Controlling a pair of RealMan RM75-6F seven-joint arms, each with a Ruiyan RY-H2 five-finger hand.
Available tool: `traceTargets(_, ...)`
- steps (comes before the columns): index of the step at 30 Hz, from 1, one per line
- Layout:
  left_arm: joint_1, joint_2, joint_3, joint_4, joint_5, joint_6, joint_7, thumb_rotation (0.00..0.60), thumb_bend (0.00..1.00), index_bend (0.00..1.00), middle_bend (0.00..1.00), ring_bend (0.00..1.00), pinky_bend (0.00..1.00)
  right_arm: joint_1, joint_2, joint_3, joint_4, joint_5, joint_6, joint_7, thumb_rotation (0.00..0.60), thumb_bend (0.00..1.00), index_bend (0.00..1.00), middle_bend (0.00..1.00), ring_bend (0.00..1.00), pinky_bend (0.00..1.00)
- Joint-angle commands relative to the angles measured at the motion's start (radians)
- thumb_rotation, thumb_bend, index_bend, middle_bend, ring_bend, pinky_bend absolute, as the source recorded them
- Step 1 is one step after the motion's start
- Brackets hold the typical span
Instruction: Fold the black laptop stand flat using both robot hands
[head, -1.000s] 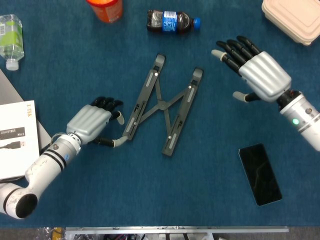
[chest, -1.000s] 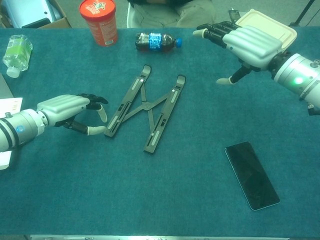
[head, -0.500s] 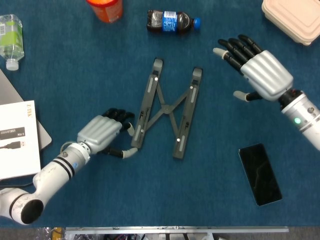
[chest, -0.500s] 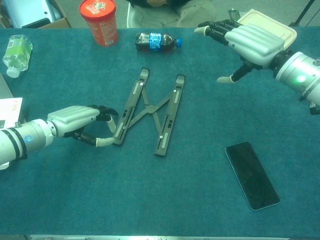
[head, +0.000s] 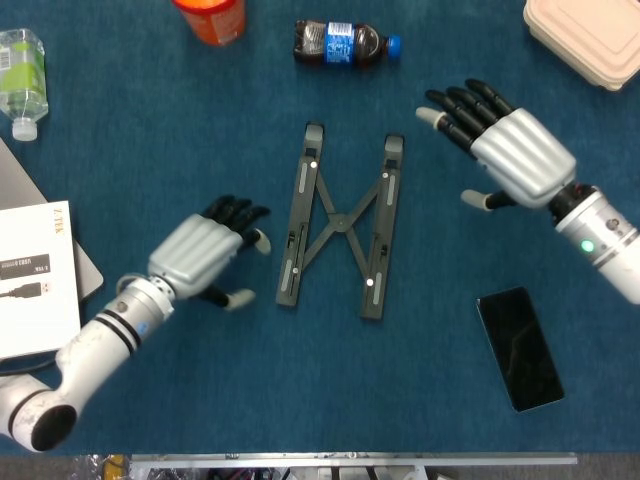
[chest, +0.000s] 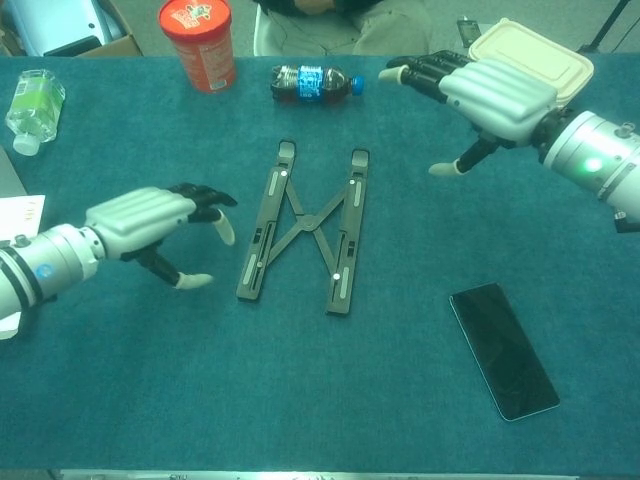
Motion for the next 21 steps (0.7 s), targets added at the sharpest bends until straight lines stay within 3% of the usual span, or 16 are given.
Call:
traceTargets(1,0.009,0.003,0.014,0.081,0.058,0.025,-0.006,0.600,0.25,0.25,0.08,0.00,0.00,0.008,-0.010,-0.006,-0.005,-0.009,-0.009,-0.018,0.600,0.13,0.00,0.00,0.00,0.00)
traceTargets(7,0.016,-0.042,0.023,0.183,0.132,0.057,-0.050,0.600,0.25,0.13,0.07,0.00,0.00,0.016,-0.037,-0.019,-0.003,-0.029,-0.016,-0.047,0.600,0.13,0.00,0.00,0.00,0.00)
traceTargets(11,0.015,-0.067,0.015,0.209,0.149,0.067,-0.072,0.600,0.25,0.01,0.01,0.00,0.00,0.020,-0.055,-0.031,0.017,-0.044,-0.018,-0.058,0.600,0.13,0.00,0.00,0.00,0.00)
traceTargets(21,-0.001,-0.116,-0.027,0.219,0.107,0.037,-0.070,0.600,0.25,0.00,0.00,0.00,0.00,0.028,-0.123,-0.047,0.086,-0.064,-0.019,-0.041,0.600,0.12,0.00,0.00,0.00,0.00)
